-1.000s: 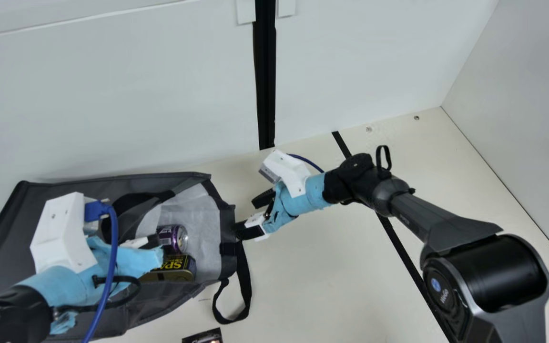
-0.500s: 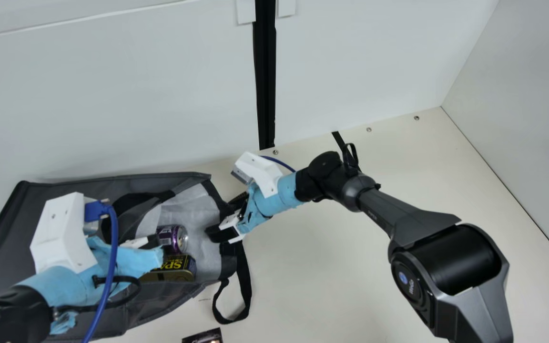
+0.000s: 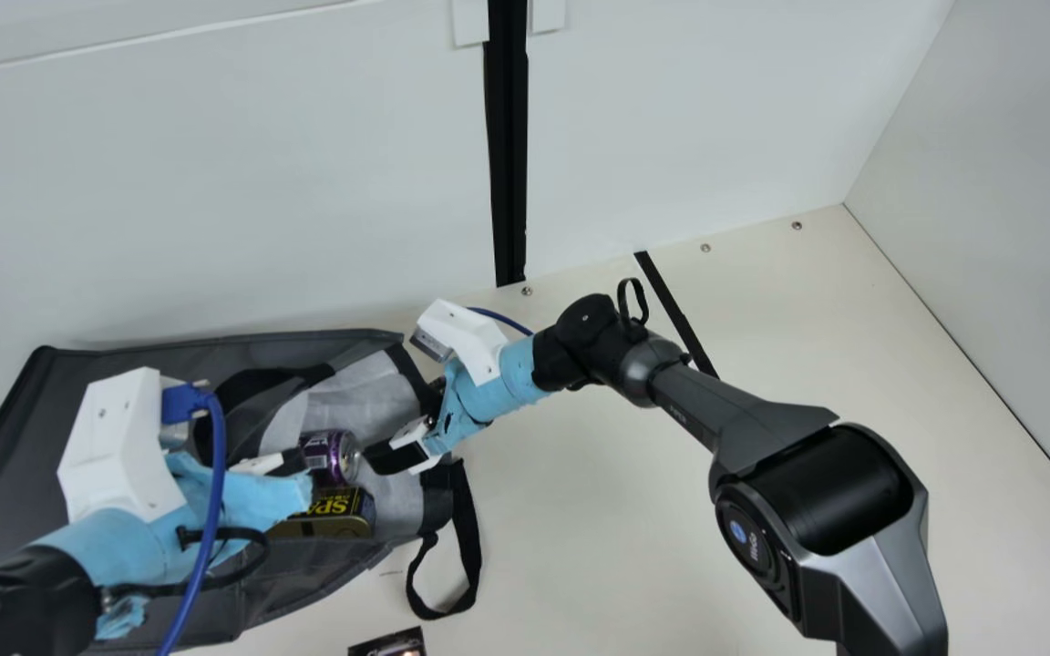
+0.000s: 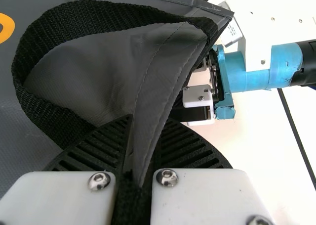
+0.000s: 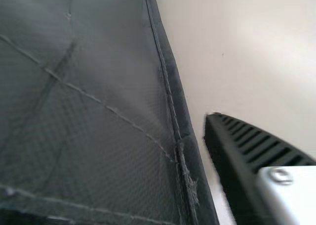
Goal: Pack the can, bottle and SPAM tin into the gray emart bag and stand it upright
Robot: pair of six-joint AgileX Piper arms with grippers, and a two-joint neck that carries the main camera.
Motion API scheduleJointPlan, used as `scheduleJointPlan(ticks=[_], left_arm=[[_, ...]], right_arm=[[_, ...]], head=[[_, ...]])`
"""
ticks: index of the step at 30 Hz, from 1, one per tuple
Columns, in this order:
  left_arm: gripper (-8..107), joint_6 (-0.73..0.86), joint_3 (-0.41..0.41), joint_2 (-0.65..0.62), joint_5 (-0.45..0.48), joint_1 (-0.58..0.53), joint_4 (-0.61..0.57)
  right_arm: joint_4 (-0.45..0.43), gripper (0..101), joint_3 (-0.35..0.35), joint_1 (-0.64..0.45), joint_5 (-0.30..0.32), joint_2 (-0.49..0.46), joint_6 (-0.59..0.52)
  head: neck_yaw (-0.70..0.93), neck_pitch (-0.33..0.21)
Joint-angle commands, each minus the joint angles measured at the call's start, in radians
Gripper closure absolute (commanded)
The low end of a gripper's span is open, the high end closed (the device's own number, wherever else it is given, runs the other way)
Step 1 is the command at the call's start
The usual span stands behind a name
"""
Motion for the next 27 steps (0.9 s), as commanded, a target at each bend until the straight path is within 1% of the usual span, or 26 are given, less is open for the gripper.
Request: scheduleJointPlan(ticks=[1,9,10,17,22,23,24,27], left_arm=[[107,0.000,0.000,0.000,0.000,0.000,0.000],[107,0.000,0.000,0.000,0.000,0.000,0.000],[107,0.000,0.000,0.000,0.000,0.000,0.000],[107,0.000,0.000,0.000,0.000,0.000,0.000],[107,0.000,0.000,0.000,0.000,0.000,0.000],[107,0.005,0.018,-0.022,0.004,0.004,-0.003],[107,0.006,0.018,-0.022,0.004,0.003,-0.004],[107,0.033,0.014,-0.018,0.001,-0.001,-0.027]], right_arm=[[0.009,46,0.002,-0.001,0.006,0.000,-0.002],[0.030,100,0.028,-0.013,0.018,-0.010,-0.010],[0.034,101,0.035,-0.016,0.021,-0.013,-0.013],[0.067,101,0.100,-0.040,0.041,-0.045,-0.039],[0.092,101,0.149,-0.067,0.069,-0.080,-0.066],[0.096,101,0.158,-0.073,0.076,-0.088,-0.072],[0.100,101,0.167,-0.079,0.082,-0.095,-0.077],[0.110,101,0.190,-0.099,0.102,-0.119,-0.094]], head=[[-0.002,-0.023],[-0.002,-0.023],[-0.002,-0.023],[-0.002,-0.023],[-0.002,-0.023],[-0.002,-0.023],[-0.002,-0.023],[-0.002,-0.023]])
